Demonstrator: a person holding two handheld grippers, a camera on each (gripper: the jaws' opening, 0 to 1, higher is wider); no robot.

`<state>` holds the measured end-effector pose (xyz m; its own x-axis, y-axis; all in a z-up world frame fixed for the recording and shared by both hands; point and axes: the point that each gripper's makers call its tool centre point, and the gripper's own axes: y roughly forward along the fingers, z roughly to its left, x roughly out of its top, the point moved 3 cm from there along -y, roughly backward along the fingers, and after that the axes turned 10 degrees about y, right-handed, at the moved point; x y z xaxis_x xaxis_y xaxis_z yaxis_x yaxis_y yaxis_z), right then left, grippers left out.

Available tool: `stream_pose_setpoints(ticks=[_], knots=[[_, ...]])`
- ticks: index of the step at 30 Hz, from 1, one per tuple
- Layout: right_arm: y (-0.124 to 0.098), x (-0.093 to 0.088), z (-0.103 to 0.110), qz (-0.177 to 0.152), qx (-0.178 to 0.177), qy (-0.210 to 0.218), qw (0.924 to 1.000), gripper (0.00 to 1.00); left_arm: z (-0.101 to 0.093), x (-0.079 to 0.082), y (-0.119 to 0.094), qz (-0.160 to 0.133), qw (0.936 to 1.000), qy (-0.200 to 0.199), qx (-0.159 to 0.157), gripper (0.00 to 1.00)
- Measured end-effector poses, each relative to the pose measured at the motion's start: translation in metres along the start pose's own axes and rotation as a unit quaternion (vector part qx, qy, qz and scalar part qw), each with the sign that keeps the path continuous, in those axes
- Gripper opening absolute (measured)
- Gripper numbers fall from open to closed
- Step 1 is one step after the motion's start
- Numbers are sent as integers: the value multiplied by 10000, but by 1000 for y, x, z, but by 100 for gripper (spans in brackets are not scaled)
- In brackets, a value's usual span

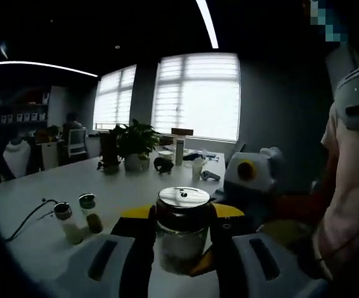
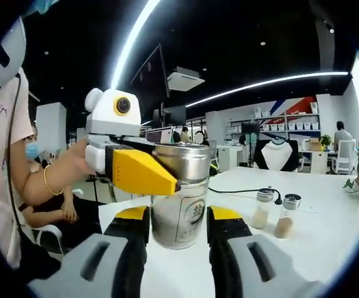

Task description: Rotate the seasoning bottle until the label or dispensing opening points toward the visible target arrow and the bottle remains upright within the marked orientation range

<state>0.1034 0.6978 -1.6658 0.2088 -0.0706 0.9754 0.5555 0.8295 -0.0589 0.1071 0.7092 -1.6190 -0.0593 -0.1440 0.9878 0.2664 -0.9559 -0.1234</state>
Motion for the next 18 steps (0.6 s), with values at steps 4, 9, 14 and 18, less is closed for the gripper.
stream_pose_setpoints(ticks=[4, 9, 14, 18], knots=[[0, 3, 1, 26, 97, -64, 9999, 37, -4, 2, 1, 16, 9999, 68, -98, 36], [0, 2, 3, 100, 145, -118, 9998, 36, -6, 0, 2, 63, 9998, 62, -157, 36], [1, 1, 5, 37, 141, 39, 9999, 32, -9, 0, 4, 95, 9997, 124, -191, 36], [2, 0, 4, 46, -35, 42, 10000, 31, -11, -1, 6, 149, 9994, 251, -190, 36]])
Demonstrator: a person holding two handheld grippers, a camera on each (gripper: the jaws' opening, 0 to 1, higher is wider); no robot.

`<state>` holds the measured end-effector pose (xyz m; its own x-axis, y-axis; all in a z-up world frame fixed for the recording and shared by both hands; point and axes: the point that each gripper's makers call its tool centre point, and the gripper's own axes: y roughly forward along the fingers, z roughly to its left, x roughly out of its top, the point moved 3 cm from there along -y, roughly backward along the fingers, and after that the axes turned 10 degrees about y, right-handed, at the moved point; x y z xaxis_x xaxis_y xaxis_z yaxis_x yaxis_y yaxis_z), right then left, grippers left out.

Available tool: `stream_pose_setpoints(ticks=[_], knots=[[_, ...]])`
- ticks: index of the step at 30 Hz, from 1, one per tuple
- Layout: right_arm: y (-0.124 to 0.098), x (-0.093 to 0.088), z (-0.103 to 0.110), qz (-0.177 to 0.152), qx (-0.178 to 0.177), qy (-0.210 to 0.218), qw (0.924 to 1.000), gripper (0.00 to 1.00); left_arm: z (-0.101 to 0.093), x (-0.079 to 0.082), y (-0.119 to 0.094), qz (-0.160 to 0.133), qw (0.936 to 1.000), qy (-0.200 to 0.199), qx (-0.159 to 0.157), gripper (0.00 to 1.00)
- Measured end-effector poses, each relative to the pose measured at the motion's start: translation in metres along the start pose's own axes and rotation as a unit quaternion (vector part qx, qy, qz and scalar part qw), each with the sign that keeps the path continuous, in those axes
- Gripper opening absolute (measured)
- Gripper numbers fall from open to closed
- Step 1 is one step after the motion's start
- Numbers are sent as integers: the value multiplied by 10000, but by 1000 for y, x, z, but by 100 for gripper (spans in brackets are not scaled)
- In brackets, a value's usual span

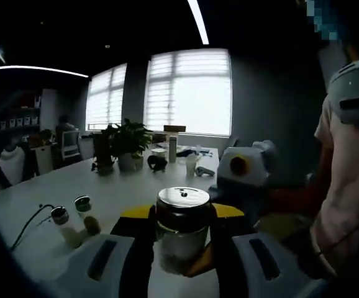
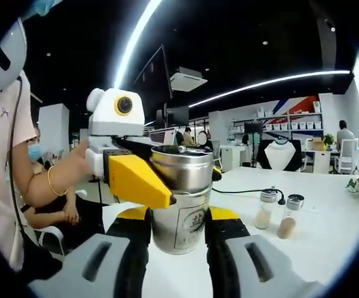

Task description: Rotate the seasoning bottle until the label or dispensing opening points toward the visible target arrow and the bottle remains upright within the marked orientation range

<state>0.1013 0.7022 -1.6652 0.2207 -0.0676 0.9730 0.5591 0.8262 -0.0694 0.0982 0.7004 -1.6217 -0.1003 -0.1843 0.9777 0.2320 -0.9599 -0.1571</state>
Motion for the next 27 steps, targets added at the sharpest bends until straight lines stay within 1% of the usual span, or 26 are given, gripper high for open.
stream_pose_setpoints(ticks=[3, 4, 6, 7, 8, 9, 10, 11, 12, 13, 14, 15, 18, 20, 22, 24, 25, 27], knots=[[0, 0, -1, -14, -114, 42, 9999, 31, 0, 0, 0, 5, 10000, 31, 3, 36], [0, 1, -4, -47, -229, 128, 9996, 31, 2, 0, -1, -22, 10000, 28, 42, 36], [0, 1, -7, -61, -360, 152, 9992, 31, 4, 0, 0, -49, 9999, 0, 163, 36], [0, 1, -11, -37, -523, 89, 9986, 31, 6, -1, 1, -56, 9996, 55, 271, 36], [0, 1, -13, -21, -591, 68, 9982, 31, 8, -3, 1, -58, 9995, 38, 324, 36], [0, 0, -14, -19, -632, 86, 9980, 31, 10, -3, 2, -54, 9992, 13, 384, 36], [1, -1, -17, -44, -745, 221, 9970, 31, 15, -6, 3, -47, 9986, -77, 512, 36], [1, -2, -19, -68, -842, 403, 9956, 31, 17, -8, 3, -22, 9980, -173, 606, 36], [1, -5, -22, -35, -908, 489, 9947, 31, 19, -11, 5, 93, 9975, -192, 679, 37], [2, -5, -22, -28, -910, 435, 9949, 31, 19, -12, 5, 121, 9973, -170, 701, 38], [2, -7, -22, -15, -1029, 322, 9942, 31, 21, -15, 7, 228, 9961, -67, 853, 39], [3, -7, -21, -9, -1057, 301, 9939, 31, 21, -15, 8, 258, 9957, -59, 889, 40], [5, -6, -20, -48, -1120, 283, 9933, 31, 23, -16, 11, 290, 9936, -150, 1077, 41], [7, -4, -19, -99, -1198, 238, 9925, 31, 26, -15, 12, 196, 9903, -251, 1353, 41], [9, -3, -20, -98, -1289, 164, 9915, 31, 29, -14, 12, 188, 9872, -204, 1569, 41], [11, -4, -21, -93, -1325, 141, 9910, 31, 29, -13, 12, 182, 9854, -172, 1684, 41], [11, -3, -22, -112, -1359, 165, 9905, 31, 31, -12, 11, 188, 9823, -149, 1857, 41], [12, -4, -22, -116, -1392, 183, 9900, 31, 34, -11, 9, 186, 9774, -87, 2103, 41]])
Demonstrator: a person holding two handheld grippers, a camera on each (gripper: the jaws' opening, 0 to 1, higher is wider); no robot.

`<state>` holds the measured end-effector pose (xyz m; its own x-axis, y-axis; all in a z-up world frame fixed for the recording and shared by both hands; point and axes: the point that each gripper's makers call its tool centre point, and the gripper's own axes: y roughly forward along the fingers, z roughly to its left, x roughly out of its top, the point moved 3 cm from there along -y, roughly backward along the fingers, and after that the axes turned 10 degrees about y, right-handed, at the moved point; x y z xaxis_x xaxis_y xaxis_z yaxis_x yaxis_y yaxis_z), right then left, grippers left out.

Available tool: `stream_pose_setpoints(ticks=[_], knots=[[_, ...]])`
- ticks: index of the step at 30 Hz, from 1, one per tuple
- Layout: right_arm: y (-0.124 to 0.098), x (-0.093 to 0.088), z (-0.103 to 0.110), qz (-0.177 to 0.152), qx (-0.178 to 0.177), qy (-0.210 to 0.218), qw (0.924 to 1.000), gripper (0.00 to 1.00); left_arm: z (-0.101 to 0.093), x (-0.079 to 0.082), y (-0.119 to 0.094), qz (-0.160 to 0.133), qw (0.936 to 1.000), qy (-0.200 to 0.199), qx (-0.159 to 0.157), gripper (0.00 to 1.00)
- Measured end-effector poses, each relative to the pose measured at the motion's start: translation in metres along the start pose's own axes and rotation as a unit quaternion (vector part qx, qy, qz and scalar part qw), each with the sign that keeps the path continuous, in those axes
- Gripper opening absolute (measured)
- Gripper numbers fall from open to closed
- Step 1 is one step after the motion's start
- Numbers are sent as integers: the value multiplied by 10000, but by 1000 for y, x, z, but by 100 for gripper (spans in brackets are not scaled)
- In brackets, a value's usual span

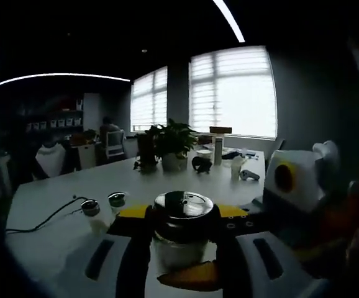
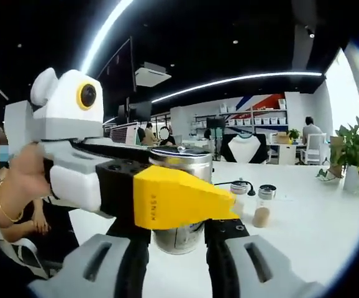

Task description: Rotate the seasoning bottle until the label or dispensing opening points toward the visible target arrow and the bottle remains upright within the marked orientation range

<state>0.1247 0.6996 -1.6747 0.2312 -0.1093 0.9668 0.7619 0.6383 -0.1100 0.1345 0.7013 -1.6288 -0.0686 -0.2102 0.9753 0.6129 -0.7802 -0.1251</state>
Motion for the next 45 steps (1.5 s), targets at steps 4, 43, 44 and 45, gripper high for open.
stream_pose_setpoints(ticks=[4, 43, 44, 45], knots=[[0, -1, -2, -17, -142, 50, 9999, 31, 2, -1, -2, 169, 9988, 230, 389, 42], [-5, 5, -8, -305, -357, -95, 9989, 32, 0, 13, 6, -300, 9973, 180, 651, 36], [-4, 5, -8, -286, -299, -114, 9991, 32, 0, 14, 7, -306, 9975, 178, 616, 36], [-4, 4, -9, -229, -262, -134, 9993, 33, 0, 15, 7, -314, 9976, 179, 584, 36]])
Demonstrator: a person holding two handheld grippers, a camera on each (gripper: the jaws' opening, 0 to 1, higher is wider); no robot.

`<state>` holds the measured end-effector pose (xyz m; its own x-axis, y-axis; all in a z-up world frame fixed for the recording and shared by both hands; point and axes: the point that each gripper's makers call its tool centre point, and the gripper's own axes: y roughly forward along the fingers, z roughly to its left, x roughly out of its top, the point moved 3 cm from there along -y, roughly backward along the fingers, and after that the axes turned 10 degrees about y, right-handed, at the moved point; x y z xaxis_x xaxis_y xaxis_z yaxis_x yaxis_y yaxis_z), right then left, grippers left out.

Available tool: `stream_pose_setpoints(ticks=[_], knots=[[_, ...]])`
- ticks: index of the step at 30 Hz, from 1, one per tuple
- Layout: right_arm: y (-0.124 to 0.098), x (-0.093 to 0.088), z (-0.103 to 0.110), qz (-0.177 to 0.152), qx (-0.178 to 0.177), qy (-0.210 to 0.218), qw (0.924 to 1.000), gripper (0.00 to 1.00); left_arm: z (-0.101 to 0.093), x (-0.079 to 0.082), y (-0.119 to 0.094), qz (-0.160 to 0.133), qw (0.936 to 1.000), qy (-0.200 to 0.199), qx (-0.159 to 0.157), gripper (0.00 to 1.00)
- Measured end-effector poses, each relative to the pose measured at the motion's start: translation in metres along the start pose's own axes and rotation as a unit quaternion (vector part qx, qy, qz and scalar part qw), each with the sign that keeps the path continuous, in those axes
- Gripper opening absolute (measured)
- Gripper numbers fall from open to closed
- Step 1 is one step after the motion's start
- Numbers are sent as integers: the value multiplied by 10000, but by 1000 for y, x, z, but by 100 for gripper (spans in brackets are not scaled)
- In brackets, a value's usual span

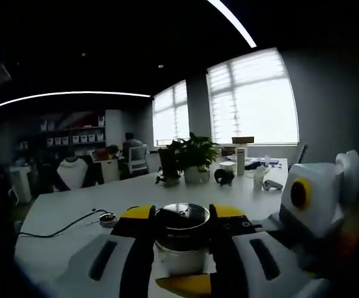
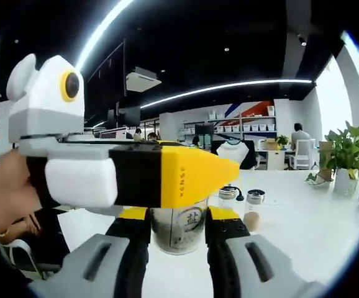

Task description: Rotate the seasoning bottle until the label or dispensing opening points toward the visible target arrow and the bottle remains upright within the marked orientation range

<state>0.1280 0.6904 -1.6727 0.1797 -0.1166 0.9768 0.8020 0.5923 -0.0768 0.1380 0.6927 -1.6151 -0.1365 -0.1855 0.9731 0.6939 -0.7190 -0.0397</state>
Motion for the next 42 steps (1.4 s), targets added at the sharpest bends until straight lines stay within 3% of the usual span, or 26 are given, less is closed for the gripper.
stream_pose_setpoints(ticks=[5, 14, 21, 32, 42], knots=[[-1, -6, -2, 21, 433, 272, 9987, 48, 2, 6, -1, -68, 9994, -194, -261, 36], [-1, -12, -10, 116, 574, 321, 9978, 47, 3, 4, -3, -4, 9980, -372, -520, 36], [-1, -11, 1, 179, 1087, 359, 9933, 40, 0, 6, -5, 31, 9961, -404, -782, 36], [-6, -4, 11, 85, 1440, 145, 9894, 33, -2, 15, -11, -176, 9907, -608, -1205, 36], [-7, -4, 13, 73, 1264, 15, 9920, 32, -2, 14, -14, -187, 9889, -626, -1337, 36]])
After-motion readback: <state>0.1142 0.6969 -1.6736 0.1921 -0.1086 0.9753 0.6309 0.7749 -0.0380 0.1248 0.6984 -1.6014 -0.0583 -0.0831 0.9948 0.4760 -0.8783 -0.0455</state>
